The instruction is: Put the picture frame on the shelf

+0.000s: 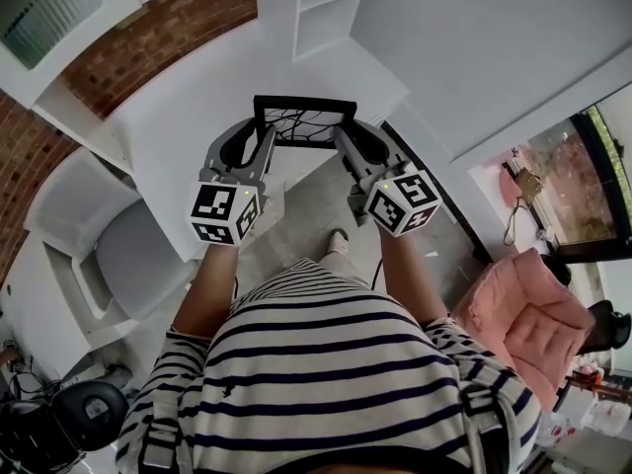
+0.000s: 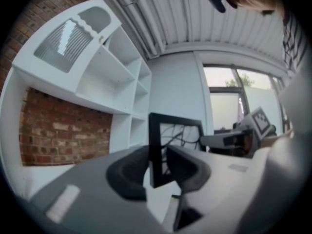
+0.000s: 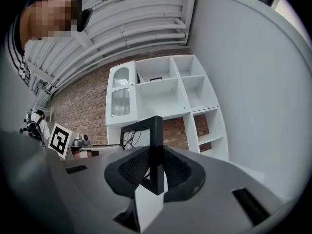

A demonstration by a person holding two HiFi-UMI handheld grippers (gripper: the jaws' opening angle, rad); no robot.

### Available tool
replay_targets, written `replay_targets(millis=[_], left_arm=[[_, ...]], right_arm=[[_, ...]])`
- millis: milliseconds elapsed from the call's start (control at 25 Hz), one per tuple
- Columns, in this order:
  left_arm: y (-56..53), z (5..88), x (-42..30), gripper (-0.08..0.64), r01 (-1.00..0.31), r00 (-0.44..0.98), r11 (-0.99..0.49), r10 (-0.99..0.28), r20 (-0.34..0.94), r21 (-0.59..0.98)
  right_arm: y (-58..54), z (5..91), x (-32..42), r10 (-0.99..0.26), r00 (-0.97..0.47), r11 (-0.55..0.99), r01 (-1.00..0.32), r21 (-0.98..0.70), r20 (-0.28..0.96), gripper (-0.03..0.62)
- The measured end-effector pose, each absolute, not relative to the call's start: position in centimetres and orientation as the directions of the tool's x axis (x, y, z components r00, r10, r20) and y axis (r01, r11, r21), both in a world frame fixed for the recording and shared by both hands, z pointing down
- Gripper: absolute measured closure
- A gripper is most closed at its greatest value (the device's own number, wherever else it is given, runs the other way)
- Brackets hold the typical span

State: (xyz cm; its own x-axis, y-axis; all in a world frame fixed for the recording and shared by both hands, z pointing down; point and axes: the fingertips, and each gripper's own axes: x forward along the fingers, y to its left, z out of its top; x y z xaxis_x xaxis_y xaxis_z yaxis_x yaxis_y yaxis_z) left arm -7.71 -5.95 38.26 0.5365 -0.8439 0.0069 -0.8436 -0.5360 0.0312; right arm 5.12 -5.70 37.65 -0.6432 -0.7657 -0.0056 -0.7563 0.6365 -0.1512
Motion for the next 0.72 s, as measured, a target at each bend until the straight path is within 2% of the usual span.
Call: replay_targets(millis=[360, 720], left_arm=[[-7.6, 39.0, -6.5, 0.453, -0.883, 0.466, -0.469, -0.88, 0.096, -0.009], [-12.5, 37.8, -5.4, 0.459, -0.931, 0.365, -0.364, -0.925, 0.105, 0.026]], right_arm=[[-8.4, 38.5, 6.2, -0.808, -0.578, 0.571, -0.816, -0.089, 0.116, 0.518], [-14.2, 37.2, 7.3, -0.742, -0.655, 0.65, -0.755, -0.082, 0.142, 0.518]])
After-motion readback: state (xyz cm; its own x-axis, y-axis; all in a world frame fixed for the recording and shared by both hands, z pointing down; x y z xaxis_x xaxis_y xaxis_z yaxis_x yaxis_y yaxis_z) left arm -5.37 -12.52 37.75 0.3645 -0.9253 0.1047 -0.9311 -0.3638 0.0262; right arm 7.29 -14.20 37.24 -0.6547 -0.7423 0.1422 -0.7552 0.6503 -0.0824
